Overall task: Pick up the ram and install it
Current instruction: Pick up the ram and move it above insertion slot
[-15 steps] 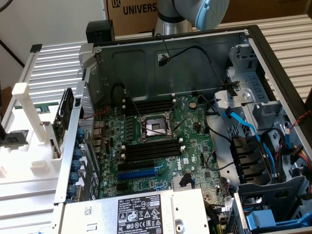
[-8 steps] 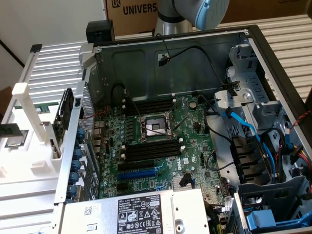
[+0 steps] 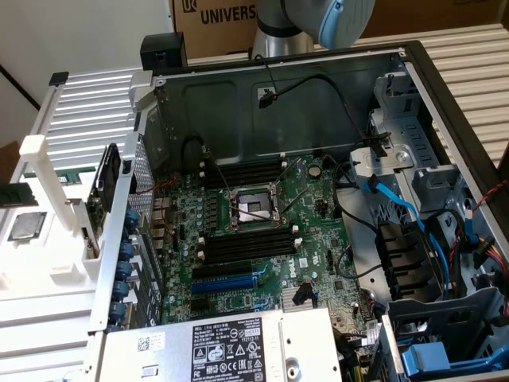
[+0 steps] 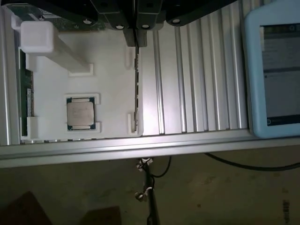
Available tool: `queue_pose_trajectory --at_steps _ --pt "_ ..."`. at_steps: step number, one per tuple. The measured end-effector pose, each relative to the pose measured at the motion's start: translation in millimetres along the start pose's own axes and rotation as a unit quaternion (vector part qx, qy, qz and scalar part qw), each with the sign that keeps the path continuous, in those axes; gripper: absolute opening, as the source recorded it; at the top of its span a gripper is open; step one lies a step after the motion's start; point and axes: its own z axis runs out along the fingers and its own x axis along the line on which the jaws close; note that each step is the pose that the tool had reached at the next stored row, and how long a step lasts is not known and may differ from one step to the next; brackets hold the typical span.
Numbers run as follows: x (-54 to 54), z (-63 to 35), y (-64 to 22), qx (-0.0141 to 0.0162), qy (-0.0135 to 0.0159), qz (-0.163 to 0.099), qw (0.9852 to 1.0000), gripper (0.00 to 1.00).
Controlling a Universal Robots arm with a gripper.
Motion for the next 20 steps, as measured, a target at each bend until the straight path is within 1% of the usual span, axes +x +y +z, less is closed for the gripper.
queue_pose_trajectory --at_steps 4,6,8,10,14,16,20 --pt "-1.4 -0.8 -1.7 -0.0003 0.0001 0.004 1.0 0.13" --pt "-1.8 -5.2 -5.4 -0.0003 0.0001 0.004 1.0 0.13" --pt "-1.9 -13.3 -10.8 -0.0003 0.0001 0.004 1.0 0.13" --pt "-2.0 -22.1 -17.5 -0.0002 0.0001 0.004 1.0 0.13" --pt "-2.5 -39.2 -34.9 -0.0002 0.0001 0.004 1.0 0.13" --pt "-3.0 -45.2 -44.0 -0.0003 0.0001 0.004 1.0 0.13" --pt "-4.0 -53.9 -62.1 -0.0002 0.0001 0.004 1.0 0.13"
